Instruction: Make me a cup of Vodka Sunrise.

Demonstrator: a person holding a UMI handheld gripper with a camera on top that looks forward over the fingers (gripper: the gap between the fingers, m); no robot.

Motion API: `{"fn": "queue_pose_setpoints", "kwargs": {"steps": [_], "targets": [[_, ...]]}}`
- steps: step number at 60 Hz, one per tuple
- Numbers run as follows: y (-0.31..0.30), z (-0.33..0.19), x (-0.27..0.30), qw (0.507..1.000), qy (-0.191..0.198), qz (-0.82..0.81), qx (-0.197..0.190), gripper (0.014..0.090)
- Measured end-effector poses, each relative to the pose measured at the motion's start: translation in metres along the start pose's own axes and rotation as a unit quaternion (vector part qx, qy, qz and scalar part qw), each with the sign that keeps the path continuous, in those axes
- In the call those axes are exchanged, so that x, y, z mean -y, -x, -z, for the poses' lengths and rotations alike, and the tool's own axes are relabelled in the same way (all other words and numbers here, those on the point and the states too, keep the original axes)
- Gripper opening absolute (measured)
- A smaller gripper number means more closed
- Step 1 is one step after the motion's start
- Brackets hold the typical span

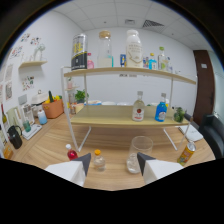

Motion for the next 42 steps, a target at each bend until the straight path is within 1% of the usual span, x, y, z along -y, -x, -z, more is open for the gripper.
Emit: {"fn": "queue_pose_setpoints", "kwargs": {"steps": [10,15,21,32,33,34,39,42], "targets": [[-0.049,0.032,-0.019,0.999,0.021,-0.005,-0.032,0.0862],[-0.073,0.043,-0.011,0.999,0.022,-0.009,-0.047,0.0866],[-0.094,0.052,0.036,0.998,-0.013,-0.021,-0.057,0.0865],[-0.127,0.041,0.157,0.993,-0.097,-0.02,-0.062,0.0864],[-0.13,0.039,0.167,0.993,-0.103,-0.02,-0.061,0.0815],[-0.131,0.036,0.177,0.992,-0.11,-0.02,-0.06,0.0863],[-0.144,0.018,0.222,0.989,-0.132,-0.022,-0.056,0.0858],[-0.151,0.005,0.242,0.989,-0.138,-0.025,-0.055,0.0837]]}}
